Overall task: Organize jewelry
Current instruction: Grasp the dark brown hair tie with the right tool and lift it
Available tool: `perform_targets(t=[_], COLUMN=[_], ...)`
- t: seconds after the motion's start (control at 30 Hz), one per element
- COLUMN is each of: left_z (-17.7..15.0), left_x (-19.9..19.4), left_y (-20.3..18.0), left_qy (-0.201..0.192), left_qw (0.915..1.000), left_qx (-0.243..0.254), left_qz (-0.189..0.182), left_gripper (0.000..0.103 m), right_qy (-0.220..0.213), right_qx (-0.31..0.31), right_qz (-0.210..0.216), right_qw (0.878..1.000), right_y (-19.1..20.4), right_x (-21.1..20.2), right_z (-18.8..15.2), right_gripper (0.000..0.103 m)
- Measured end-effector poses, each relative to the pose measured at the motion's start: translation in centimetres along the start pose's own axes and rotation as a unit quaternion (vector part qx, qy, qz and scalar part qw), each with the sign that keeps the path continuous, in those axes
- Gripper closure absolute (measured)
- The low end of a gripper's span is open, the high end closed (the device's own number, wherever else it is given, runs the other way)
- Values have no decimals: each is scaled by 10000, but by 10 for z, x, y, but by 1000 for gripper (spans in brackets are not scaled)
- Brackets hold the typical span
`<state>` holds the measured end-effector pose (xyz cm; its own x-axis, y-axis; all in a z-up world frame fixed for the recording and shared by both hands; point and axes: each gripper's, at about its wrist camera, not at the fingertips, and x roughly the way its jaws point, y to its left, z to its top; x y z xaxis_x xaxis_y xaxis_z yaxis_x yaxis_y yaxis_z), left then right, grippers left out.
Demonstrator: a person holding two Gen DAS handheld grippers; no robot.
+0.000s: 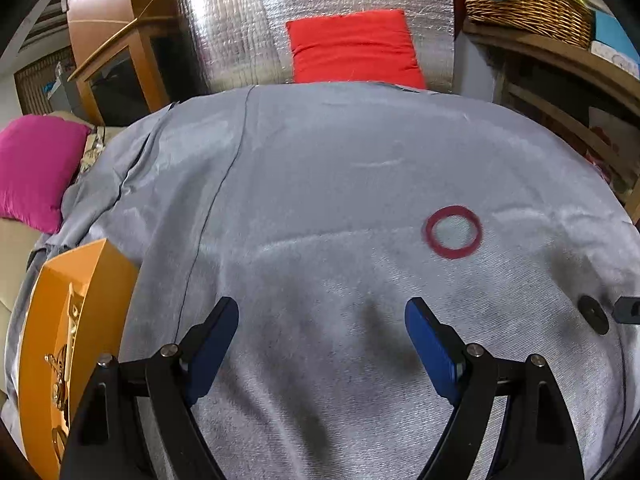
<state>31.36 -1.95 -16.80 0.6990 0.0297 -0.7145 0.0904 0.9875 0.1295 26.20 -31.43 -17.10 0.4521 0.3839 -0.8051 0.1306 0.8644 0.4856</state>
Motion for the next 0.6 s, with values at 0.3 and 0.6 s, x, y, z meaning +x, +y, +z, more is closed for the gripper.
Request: perform_targets(t=[0.3, 0.6], left_z=[1, 6], left_x=[0, 5], left_y=[-6, -15], left_qy=[-49, -27], left_qw=[10000, 9999], left_qx=[23, 39], left_qz=[-33, -130], left_gripper=[17, 17], right_qy=[243, -66], right_qx=[916, 1478], right_qz=[135, 335], right_qw=[9954, 9884], right_y=[-20, -36], right_x=[19, 22], right_z=[-4, -2], right_gripper=[59, 81])
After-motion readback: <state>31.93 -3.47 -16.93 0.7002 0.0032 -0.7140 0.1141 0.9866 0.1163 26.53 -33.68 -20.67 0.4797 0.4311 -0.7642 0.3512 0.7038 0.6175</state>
